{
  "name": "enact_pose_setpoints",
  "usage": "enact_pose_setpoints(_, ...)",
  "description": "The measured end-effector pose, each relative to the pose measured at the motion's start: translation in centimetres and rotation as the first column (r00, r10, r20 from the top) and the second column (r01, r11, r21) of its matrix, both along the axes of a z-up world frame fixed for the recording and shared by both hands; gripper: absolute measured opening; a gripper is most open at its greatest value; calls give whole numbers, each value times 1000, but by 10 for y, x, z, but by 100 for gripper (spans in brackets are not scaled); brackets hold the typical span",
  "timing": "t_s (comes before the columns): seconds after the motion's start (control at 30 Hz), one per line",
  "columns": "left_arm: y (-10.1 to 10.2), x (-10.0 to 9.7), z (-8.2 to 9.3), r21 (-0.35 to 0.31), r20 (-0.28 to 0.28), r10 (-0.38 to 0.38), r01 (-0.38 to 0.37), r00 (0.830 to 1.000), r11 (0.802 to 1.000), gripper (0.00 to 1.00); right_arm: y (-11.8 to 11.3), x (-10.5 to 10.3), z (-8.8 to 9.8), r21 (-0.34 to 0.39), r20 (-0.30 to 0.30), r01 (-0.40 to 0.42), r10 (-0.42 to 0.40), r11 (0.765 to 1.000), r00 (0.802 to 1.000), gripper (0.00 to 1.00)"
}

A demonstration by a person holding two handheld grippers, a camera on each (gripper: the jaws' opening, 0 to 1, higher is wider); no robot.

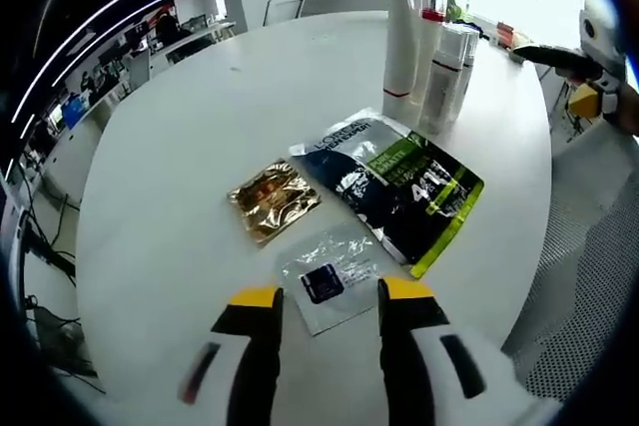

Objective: Arrange the skincare products in the storage area until every visible bottle or jar stands upright without overlapping.

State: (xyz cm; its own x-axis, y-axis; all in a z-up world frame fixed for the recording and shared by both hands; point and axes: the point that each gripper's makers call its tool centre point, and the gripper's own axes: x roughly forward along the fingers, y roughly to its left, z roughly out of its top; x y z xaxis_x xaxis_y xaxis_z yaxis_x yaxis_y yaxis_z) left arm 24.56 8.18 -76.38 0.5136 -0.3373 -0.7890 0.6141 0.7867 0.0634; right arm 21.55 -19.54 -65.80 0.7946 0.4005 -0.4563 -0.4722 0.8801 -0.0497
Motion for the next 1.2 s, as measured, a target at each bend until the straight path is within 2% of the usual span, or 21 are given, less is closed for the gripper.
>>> enact_pose_setpoints(0.57,-8,-12,-2,-18,-22,8,-9,1000,1000,36,0,-1,2,-5,15,-6,6,1000,1000,97)
enact_pose_setpoints(0.67,-6,-9,2,-15,5,16,-16,1000,1000,37,0,-1,3,-4,19,-8,8,1000,1000,96)
enact_pose_setpoints(0.77,-1,-4,1,-42,3,34,-34,999,999,38,1,-2,3,-7,17,-11,11,1000,1000,96)
enact_pose_setpoints(0.8,-5,-5,1,-54,2,47,-47,999,997,38,1,-2,3,-5,19,-12,12,1000,1000,96)
enact_pose_setpoints(0.9,-1,-5,-1,-84,-23,77,-78,997,993,37,1,-2,3,-7,18,-12,12,1000,1000,96)
enact_pose_setpoints(1.03,-1,-7,-1,-70,-22,49,-50,999,996,37,2,-2,3,-6,18,-13,13,1000,1000,96)
enact_pose_setpoints(1.2,-3,-11,-1,-71,-26,55,-57,998,996,37,2,-2,3,-5,17,-15,15,1000,1000,96)
